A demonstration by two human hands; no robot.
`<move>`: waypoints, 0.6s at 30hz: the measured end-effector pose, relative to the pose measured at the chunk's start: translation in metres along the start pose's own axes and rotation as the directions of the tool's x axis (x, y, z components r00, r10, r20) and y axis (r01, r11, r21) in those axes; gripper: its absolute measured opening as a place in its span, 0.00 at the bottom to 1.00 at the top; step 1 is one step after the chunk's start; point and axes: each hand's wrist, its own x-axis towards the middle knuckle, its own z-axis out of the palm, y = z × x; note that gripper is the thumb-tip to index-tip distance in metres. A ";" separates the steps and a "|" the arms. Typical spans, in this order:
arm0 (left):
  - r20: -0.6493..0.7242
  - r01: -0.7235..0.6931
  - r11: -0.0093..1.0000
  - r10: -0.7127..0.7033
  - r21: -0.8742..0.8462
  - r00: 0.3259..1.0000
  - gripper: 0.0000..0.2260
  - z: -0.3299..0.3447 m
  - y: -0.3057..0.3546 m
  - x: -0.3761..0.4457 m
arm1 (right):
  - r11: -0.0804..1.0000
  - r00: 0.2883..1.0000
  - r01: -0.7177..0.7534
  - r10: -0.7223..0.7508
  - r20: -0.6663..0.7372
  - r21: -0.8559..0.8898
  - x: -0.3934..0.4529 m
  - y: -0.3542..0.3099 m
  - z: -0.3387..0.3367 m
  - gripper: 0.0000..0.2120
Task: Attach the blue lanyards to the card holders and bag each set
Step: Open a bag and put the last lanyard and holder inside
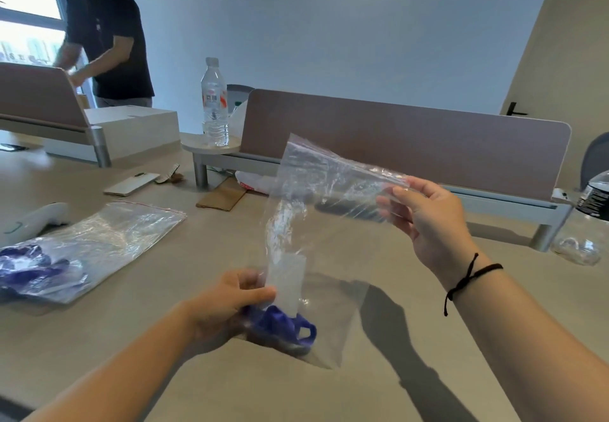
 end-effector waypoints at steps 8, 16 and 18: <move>-0.146 -0.033 0.989 0.055 0.146 0.988 0.07 -0.047 0.001 -0.021 | 0.992 0.992 -0.123 0.123 0.016 0.005 0.021 0.060 0.026 0.08; -0.279 -0.011 0.989 0.052 0.146 0.959 0.10 -0.116 -0.003 -0.055 | 0.966 0.967 -0.250 0.246 0.059 0.069 0.030 0.116 0.094 0.09; -0.299 -0.014 1.000 0.019 0.021 0.954 0.11 -0.141 -0.006 -0.068 | 0.955 0.956 -0.290 0.287 0.055 0.058 0.031 0.131 0.117 0.08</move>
